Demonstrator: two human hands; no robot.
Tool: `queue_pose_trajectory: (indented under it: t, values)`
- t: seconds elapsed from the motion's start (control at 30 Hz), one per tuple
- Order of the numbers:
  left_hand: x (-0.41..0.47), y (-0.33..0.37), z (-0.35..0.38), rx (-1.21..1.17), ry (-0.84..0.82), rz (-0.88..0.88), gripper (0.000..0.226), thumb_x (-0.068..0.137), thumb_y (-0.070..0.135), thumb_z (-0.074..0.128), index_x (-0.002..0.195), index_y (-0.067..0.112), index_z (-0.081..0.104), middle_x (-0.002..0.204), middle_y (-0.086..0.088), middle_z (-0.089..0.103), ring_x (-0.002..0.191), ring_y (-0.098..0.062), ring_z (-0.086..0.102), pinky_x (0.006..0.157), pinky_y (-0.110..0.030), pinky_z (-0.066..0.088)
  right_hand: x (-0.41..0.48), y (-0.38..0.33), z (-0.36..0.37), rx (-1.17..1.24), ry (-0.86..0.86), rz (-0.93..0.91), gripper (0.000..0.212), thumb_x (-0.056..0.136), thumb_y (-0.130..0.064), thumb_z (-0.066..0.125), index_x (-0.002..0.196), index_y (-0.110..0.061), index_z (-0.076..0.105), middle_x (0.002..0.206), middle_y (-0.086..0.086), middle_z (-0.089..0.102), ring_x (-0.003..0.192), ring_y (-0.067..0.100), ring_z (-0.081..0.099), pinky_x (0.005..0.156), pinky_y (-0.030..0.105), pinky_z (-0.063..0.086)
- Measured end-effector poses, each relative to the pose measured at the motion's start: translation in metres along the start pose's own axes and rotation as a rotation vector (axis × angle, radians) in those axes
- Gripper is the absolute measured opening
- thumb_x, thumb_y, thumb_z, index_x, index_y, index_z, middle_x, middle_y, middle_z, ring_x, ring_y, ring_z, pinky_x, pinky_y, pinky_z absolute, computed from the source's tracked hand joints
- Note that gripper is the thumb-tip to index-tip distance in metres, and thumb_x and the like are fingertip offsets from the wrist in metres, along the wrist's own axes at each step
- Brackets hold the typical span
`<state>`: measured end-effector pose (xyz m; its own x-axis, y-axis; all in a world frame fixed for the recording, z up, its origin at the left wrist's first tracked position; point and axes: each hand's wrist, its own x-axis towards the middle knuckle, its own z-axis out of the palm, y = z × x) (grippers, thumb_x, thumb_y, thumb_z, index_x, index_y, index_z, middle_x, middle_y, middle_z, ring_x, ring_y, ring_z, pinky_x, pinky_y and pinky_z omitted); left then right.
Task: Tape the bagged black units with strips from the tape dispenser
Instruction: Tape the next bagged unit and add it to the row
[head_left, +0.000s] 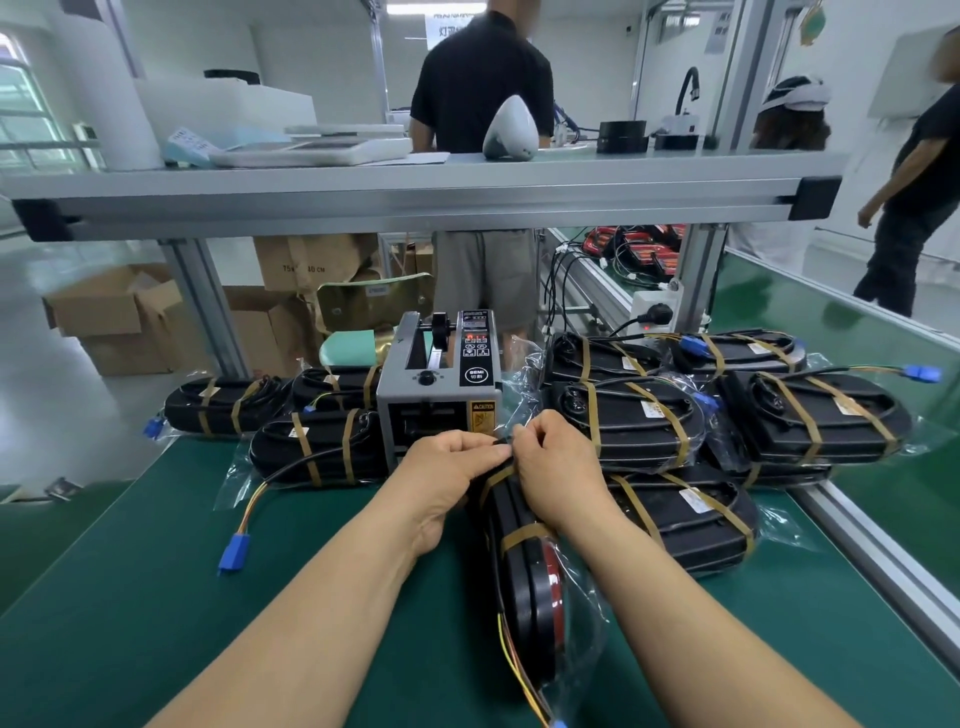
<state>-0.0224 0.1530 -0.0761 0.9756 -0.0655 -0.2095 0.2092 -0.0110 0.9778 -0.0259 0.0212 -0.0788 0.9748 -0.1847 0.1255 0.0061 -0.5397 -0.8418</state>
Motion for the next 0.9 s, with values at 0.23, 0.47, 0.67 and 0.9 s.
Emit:
queue_pose_trajectory:
  t: [0.23, 0.47, 0.67, 0.9]
  values:
    - [-0.017, 0.001, 0.008, -0.099, 0.082, 0.078, 0.005, 0.086, 0.008, 0.071, 0.089, 0.01, 0.074, 0.072, -0.001, 0.075, 0.059, -0.004, 0.066, 0.048, -0.013, 0.046, -0.008, -0.018, -0.012, -0.174, -0.233, 0.133, 0.081, 0.083, -0.083, 0.036, 0.115, -0.011, 0.058, 0.112, 0.007, 0.063, 0.102, 0.025, 0.06, 0.076, 0.036, 0.041]
    - [-0.051, 0.002, -0.004, -0.067, -0.059, 0.252, 0.031, 0.093, 0.004, 0.055, 0.086, 0.021, 0.08, 0.088, -0.001, 0.077, 0.078, -0.008, 0.068, 0.065, -0.017, 0.049, -0.033, -0.024, -0.044, -0.027, -0.458, -0.024, 0.062, 0.071, -0.078, 0.063, 0.085, -0.019, 0.076, 0.081, 0.001, 0.077, 0.064, 0.01, 0.064, 0.06, 0.024, 0.048]
    - [-0.042, 0.005, -0.031, -0.353, 0.19, 0.003, 0.016, 0.094, 0.013, 0.062, 0.084, 0.011, 0.074, 0.064, 0.001, 0.068, 0.05, -0.004, 0.057, 0.043, -0.015, 0.042, -0.053, -0.013, -0.061, 0.338, -0.413, 0.028, 0.042, 0.067, -0.043, 0.074, 0.09, -0.009, 0.069, 0.083, 0.009, 0.073, 0.079, 0.021, 0.064, 0.088, 0.046, 0.055]
    - [0.009, 0.008, -0.03, -0.446, 0.325, -0.295, 0.026, 0.097, 0.021, 0.06, 0.072, 0.011, 0.061, 0.046, 0.004, 0.053, 0.038, -0.004, 0.043, 0.039, -0.014, 0.031, -0.069, -0.013, -0.047, 0.692, -0.047, -0.051, 0.035, 0.061, -0.023, 0.065, 0.087, -0.043, 0.077, 0.082, -0.003, 0.078, 0.073, 0.013, 0.072, 0.067, 0.032, 0.058]
